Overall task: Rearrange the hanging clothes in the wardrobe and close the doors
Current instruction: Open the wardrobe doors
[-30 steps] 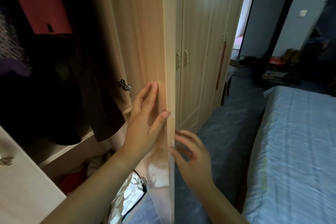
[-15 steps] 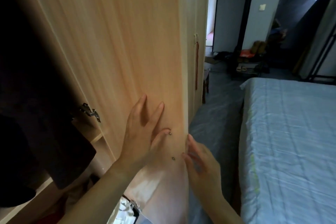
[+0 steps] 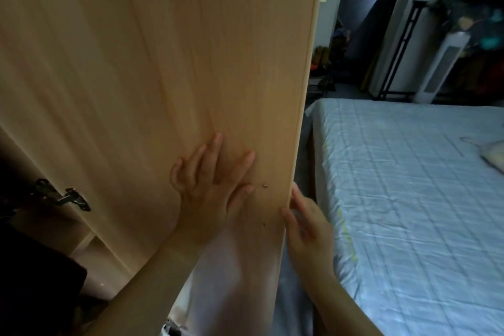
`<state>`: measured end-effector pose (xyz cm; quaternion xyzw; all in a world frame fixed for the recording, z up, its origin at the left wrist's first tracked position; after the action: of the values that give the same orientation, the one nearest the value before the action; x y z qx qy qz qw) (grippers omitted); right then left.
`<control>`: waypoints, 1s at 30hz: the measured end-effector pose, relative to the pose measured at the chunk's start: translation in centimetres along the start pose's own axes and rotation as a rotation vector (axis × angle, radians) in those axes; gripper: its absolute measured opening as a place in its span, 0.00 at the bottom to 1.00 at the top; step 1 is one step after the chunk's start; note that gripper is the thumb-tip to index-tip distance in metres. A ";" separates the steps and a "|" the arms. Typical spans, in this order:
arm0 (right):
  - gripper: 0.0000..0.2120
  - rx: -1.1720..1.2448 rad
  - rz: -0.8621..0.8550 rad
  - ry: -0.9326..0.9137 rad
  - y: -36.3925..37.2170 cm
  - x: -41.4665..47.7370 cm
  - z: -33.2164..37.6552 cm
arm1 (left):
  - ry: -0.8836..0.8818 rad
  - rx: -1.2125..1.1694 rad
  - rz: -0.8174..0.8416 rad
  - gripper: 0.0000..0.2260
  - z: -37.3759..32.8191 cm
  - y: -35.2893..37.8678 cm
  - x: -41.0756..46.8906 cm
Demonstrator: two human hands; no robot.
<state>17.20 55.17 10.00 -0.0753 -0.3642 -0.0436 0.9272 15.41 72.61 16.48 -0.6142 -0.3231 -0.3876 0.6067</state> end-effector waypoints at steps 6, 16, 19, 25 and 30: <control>0.22 -0.019 -0.007 -0.011 -0.3 -0.1 0.2 | 0.000 -0.002 0.013 0.20 0.0 0.1 -0.3; 0.25 -0.114 0.349 -0.022 -1.7 -1.7 1.1 | -0.221 0.008 0.257 0.25 -2.3 -3.5 -2.5; 0.24 -0.210 0.461 0.033 -2.9 -4.4 0.9 | -0.367 0.095 0.429 0.28 -3.0 -3.8 -7.1; 0.29 -0.239 0.856 0.040 -1.8 -12.1 0.1 | -0.726 0.129 0.662 0.27 -5.6 -8.7 -19.5; 0.32 -0.109 1.176 -0.124 3.1 -17.4 2.7 | -1.008 0.224 0.701 0.26 -5.9 -15.1 -26.1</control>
<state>3.08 59.13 -0.25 -0.3142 -0.3119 0.4634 0.7676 -10.99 69.45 1.05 -0.7238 -0.3876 0.2084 0.5314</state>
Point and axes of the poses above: each hand's wrist, its own x-axis towards the middle knuckle, its own y-axis out of the palm, z = x × y, the point moved 5 cm from there along x, towards the middle knuckle, and after that the axes turned 3 degrees about -y, right-handed, at the moved point
